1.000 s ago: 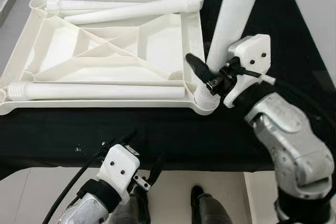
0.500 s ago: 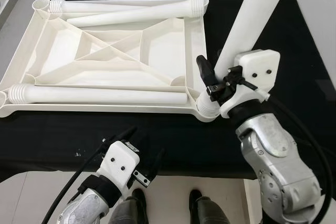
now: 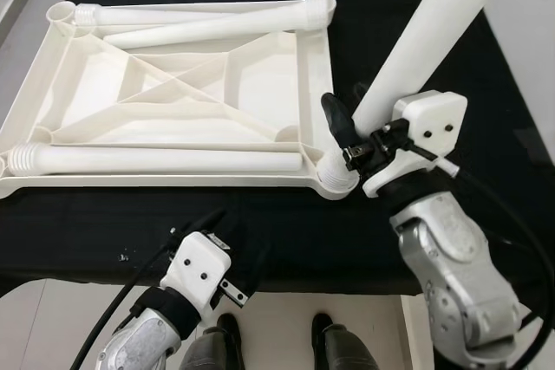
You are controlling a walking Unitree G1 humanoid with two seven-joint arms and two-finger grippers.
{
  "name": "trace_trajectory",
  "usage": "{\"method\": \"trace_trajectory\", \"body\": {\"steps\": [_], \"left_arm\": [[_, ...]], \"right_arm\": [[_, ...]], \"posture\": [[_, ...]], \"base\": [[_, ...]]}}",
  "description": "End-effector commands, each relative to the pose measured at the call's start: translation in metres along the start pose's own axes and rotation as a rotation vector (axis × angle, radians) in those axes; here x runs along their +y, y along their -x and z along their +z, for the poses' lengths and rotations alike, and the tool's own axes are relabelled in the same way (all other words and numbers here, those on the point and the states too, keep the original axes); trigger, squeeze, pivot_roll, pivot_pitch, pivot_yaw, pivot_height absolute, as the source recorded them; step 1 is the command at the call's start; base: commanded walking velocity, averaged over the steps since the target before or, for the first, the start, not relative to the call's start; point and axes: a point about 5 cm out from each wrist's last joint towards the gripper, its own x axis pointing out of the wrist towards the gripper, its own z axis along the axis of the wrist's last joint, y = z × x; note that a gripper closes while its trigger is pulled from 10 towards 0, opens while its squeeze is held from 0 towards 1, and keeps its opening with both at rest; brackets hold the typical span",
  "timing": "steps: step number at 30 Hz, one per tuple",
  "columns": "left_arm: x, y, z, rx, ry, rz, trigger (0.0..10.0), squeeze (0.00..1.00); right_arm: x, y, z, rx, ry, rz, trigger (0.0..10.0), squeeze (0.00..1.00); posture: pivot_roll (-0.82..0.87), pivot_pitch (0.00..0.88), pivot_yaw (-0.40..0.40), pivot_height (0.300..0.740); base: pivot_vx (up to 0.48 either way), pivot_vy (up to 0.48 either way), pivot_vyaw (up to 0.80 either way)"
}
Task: Building children table
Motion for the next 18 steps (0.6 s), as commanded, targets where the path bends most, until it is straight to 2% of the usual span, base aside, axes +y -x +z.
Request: {"method": "trace_trajectory", "body": {"steps": [1,5,8,10,11,12,18], "left_arm": [[-0.002,0.003,-0.009,0.037,0.003,-0.003,10.0,0.00],[-0.002,0.002,-0.009,0.036,0.002,-0.003,10.0,0.00],[-0.002,0.002,-0.010,0.034,0.001,-0.003,10.0,0.00],[-0.002,0.002,-0.010,0.034,0.001,-0.003,10.0,0.00],[-0.002,0.002,-0.010,0.033,0.000,-0.003,10.0,0.00],[-0.002,0.001,-0.010,0.032,-0.001,-0.002,10.0,0.00],[-0.002,0.002,-0.009,0.029,-0.004,-0.003,10.0,0.00]], "right_arm": [[0.001,0.001,-0.007,0.024,-0.030,0.039,10.0,0.00],[0.003,0.001,-0.006,0.011,-0.030,0.077,10.0,0.00],[0.009,0.002,-0.007,-0.003,0.010,0.170,10.0,0.00],[0.009,0.002,-0.007,-0.003,0.010,0.170,10.0,0.00],[0.011,0.002,-0.006,-0.007,0.024,0.209,10.0,0.00],[0.013,0.001,-0.008,0.010,0.096,0.288,10.0,0.00],[0.015,-0.003,-0.014,0.059,0.158,0.369,10.0,0.00]], "posture": [[0.00,0.342,0.025,0.740],[0.00,0.342,0.025,0.740],[0.01,0.341,0.026,0.740],[0.01,0.341,0.026,0.740],[0.01,0.341,0.026,0.740],[0.01,0.342,0.028,0.740],[0.01,0.344,0.026,0.740]], "base": [[0.000,0.000,0.00],[0.000,0.000,0.00],[0.000,0.000,0.00],[0.000,0.000,0.00],[0.000,0.000,0.00],[0.000,0.000,0.00],[0.000,0.000,0.00]]}}
